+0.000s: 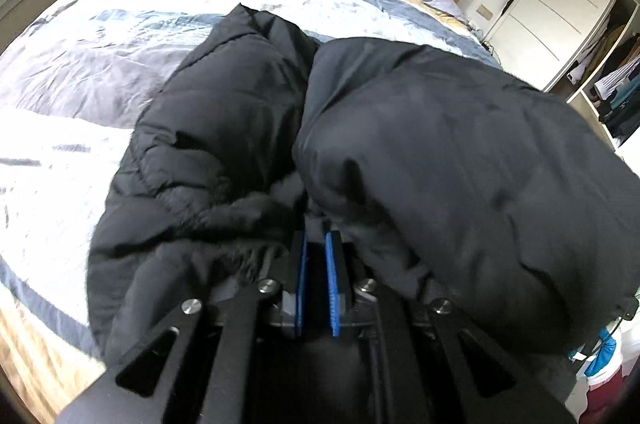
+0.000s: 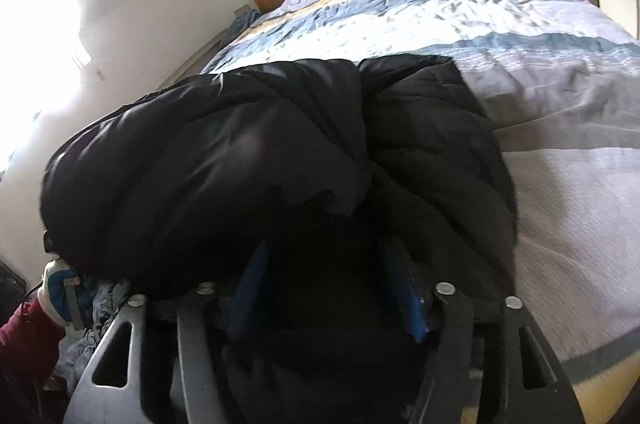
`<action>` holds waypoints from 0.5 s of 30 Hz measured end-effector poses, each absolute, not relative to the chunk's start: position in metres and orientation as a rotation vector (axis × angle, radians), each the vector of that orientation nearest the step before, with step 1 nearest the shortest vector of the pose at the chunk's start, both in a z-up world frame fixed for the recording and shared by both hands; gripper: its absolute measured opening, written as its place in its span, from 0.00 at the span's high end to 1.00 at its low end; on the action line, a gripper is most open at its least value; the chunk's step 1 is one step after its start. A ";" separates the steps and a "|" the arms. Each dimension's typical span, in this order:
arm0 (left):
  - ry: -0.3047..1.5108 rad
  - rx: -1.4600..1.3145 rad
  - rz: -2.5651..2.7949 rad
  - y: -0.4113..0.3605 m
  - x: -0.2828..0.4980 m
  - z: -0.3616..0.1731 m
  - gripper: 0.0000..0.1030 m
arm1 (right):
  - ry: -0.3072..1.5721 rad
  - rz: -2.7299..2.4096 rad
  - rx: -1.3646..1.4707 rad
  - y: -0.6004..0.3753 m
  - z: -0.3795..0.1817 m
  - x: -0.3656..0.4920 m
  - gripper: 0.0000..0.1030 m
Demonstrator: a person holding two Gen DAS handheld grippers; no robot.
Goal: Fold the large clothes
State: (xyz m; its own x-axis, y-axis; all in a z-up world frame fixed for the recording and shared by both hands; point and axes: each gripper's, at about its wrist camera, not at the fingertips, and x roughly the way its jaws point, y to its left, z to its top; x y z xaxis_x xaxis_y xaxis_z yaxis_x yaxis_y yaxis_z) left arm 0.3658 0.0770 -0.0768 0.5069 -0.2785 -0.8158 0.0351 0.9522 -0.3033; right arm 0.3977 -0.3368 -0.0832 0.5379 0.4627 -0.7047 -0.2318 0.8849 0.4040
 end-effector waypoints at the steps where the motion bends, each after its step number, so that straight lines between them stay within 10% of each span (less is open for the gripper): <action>1: 1.026 -0.266 -0.193 0.081 0.359 -0.072 0.89 | 0.917 0.409 0.271 -0.341 -0.080 0.393 0.39; 15: 0.859 -0.291 -0.221 0.115 0.354 0.021 0.62 | 0.761 0.416 0.226 -0.341 0.011 0.404 0.32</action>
State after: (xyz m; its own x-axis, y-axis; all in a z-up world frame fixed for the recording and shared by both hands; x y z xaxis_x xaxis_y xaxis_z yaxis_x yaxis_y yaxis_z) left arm 0.3539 0.1146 0.0206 0.6344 -0.3067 -0.7095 0.0744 0.9379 -0.3389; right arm 0.4045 -0.3407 0.0106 0.6485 0.4431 -0.6190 -0.2823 0.8951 0.3451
